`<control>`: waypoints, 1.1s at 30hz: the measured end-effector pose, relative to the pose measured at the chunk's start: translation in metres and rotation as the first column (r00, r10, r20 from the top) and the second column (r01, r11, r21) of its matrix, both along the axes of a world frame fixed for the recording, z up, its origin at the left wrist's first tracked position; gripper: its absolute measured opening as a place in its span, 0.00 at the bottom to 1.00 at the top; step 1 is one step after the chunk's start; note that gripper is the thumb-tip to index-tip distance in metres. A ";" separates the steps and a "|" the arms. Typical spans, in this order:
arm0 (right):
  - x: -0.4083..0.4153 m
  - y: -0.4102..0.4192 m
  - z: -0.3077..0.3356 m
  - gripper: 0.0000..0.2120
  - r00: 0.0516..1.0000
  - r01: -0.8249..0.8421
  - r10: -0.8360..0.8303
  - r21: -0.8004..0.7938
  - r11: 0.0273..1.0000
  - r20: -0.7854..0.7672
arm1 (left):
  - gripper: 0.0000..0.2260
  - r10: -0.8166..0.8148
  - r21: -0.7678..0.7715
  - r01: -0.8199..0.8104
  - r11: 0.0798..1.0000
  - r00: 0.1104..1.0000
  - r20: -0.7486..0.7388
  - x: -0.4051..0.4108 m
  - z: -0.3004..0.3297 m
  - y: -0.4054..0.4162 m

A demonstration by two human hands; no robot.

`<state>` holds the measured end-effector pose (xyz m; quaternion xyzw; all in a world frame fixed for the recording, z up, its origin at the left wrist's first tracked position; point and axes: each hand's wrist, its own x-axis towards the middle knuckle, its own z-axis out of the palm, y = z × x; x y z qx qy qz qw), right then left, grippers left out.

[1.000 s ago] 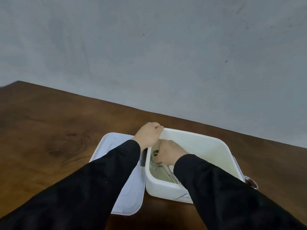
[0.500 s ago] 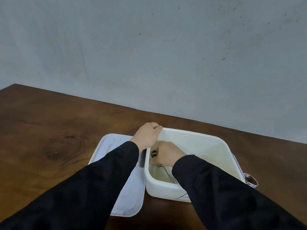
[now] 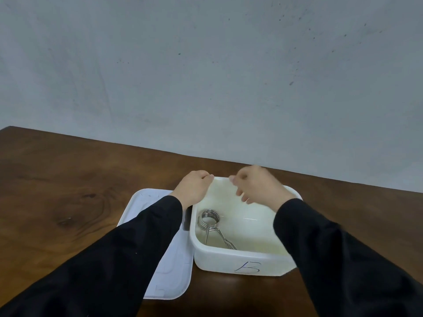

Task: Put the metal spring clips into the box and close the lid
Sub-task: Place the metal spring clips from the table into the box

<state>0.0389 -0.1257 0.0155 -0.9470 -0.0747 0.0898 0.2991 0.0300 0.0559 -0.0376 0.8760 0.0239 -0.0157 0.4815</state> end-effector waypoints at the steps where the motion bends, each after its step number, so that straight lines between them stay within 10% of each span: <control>1: 0.002 -0.015 0.008 0.15 0.998 0.044 -0.045 0.022 0.999 0.041 | 0.16 -0.005 0.004 0.005 1.000 1.000 0.001 0.000 0.000 0.000; 6: 0.009 -0.117 0.024 0.15 0.923 0.344 -0.361 0.137 0.929 0.135 | 0.19 -0.004 0.031 0.004 1.000 1.000 0.007 0.003 -0.002 0.003; 13: -0.028 -0.242 -0.051 0.20 0.854 0.474 -0.512 -0.266 0.839 -0.091 | 0.21 -0.014 0.032 0.013 0.999 0.999 0.029 0.008 -0.008 0.002; 33: -0.026 -0.228 -0.109 0.13 0.767 0.573 -0.640 -0.390 0.721 -0.056 | 0.16 0.017 -0.005 -0.017 1.000 1.000 -0.003 0.005 -0.007 -0.001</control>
